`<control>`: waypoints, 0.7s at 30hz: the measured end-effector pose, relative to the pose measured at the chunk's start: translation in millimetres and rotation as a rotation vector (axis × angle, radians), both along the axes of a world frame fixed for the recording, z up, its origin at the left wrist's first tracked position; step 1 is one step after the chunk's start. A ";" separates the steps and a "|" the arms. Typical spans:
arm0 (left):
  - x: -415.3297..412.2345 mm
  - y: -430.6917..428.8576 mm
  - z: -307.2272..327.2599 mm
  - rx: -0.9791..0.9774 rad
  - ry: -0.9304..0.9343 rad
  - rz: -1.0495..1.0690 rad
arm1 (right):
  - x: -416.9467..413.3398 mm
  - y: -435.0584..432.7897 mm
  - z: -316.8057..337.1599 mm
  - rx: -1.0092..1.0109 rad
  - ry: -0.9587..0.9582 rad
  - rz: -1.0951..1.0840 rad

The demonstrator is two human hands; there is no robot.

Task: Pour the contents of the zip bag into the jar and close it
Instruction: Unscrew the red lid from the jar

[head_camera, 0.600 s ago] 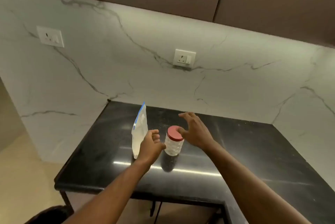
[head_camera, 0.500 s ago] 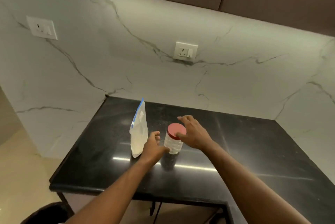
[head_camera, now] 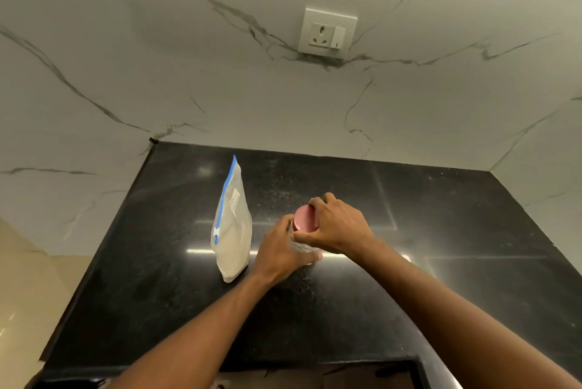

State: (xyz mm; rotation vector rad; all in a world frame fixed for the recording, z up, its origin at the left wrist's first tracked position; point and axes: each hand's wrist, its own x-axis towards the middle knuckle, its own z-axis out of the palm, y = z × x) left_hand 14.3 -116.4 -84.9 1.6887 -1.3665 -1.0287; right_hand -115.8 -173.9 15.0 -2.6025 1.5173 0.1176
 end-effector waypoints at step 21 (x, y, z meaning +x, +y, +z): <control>-2.2 3.2 -4.9 -0.061 -0.048 0.066 | -3.1 -29.5 10.0 0.041 0.012 0.244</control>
